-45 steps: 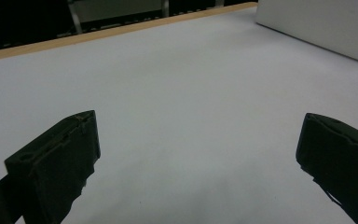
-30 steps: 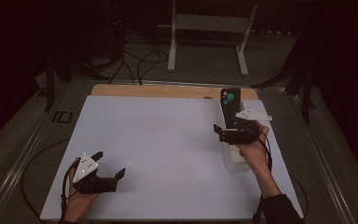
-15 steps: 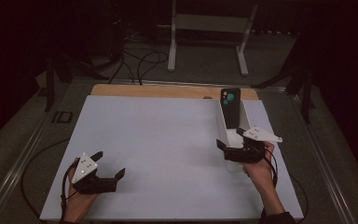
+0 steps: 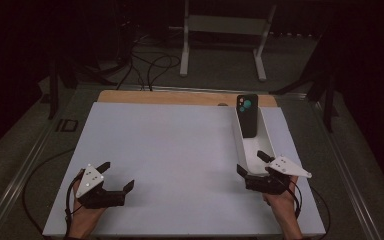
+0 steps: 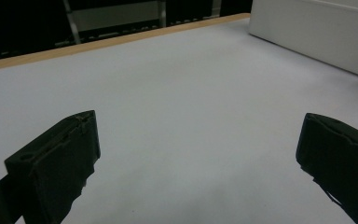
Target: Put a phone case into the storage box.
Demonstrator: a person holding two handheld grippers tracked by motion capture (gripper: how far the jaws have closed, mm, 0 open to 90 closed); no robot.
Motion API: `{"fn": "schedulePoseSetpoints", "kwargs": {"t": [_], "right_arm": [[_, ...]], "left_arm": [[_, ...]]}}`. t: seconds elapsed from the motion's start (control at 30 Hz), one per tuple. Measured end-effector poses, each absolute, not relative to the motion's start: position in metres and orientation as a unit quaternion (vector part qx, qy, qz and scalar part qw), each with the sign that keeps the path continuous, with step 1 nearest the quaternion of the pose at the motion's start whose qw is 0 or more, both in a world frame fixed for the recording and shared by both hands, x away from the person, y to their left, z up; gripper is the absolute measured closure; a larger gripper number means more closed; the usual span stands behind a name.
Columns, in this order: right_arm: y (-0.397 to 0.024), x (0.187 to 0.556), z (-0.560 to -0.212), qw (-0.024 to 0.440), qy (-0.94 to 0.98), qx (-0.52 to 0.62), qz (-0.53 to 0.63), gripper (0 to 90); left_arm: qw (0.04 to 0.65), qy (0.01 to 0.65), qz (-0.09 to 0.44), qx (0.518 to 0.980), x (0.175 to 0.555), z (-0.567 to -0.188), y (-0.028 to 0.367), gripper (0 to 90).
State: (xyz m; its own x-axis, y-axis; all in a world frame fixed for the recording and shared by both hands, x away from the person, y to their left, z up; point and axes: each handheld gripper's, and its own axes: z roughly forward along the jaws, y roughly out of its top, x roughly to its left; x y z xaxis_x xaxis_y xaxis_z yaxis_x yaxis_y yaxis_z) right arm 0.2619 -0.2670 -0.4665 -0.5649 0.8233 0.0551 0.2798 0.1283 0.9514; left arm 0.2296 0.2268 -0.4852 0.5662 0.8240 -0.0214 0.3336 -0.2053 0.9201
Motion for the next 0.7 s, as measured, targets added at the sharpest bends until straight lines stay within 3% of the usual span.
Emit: {"fn": "schedulePoseSetpoints", "kwargs": {"t": [0.7], "right_arm": [[-0.266,0.248,-0.480,0.272,0.704,0.386,0.530,8.1]], "left_arm": [[0.499,0.386,0.262,0.730,0.226,-0.482,0.226,0.3]]}}
